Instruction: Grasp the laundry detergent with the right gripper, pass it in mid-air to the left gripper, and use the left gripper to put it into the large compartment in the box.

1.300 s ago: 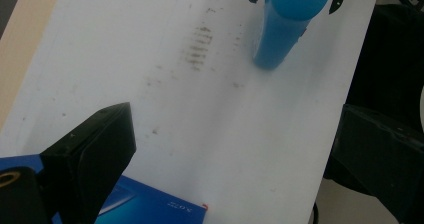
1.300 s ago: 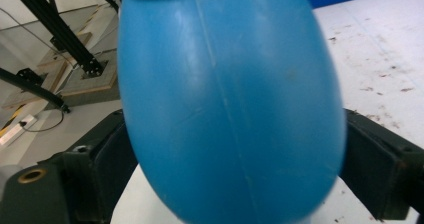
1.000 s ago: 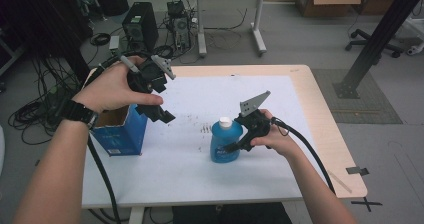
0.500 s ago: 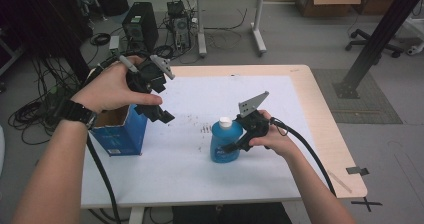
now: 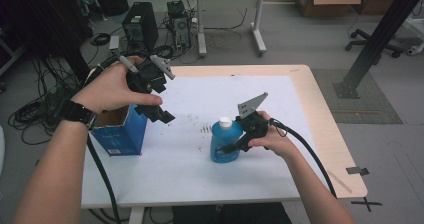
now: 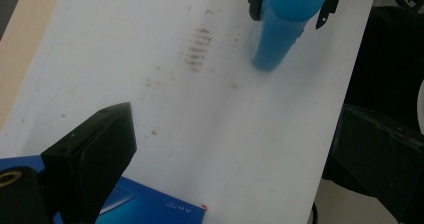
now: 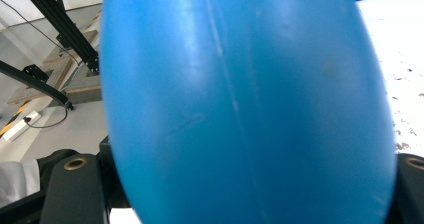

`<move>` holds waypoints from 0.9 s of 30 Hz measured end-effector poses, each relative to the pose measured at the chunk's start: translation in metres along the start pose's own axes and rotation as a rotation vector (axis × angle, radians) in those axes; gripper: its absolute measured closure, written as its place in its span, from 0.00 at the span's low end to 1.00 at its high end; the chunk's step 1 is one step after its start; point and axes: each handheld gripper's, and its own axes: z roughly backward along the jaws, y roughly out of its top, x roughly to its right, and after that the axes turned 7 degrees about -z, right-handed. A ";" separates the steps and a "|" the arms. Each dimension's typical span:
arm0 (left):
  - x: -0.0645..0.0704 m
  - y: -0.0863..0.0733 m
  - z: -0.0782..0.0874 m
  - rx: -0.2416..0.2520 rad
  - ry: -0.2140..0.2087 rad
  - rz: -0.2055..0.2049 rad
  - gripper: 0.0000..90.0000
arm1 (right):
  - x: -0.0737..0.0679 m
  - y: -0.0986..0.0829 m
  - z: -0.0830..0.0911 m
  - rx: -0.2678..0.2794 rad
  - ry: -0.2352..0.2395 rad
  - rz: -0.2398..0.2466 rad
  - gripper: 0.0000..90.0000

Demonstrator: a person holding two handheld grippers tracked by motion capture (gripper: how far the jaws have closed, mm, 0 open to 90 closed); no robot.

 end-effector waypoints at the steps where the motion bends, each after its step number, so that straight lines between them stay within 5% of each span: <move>1: 0.000 0.000 0.000 0.000 0.001 -0.001 0.05 | 0.000 0.000 0.000 0.000 -0.001 0.000 0.29; 27: -0.001 0.001 0.000 0.005 -0.001 -0.002 0.05 | 0.001 -0.004 0.000 0.023 -0.037 0.026 0.41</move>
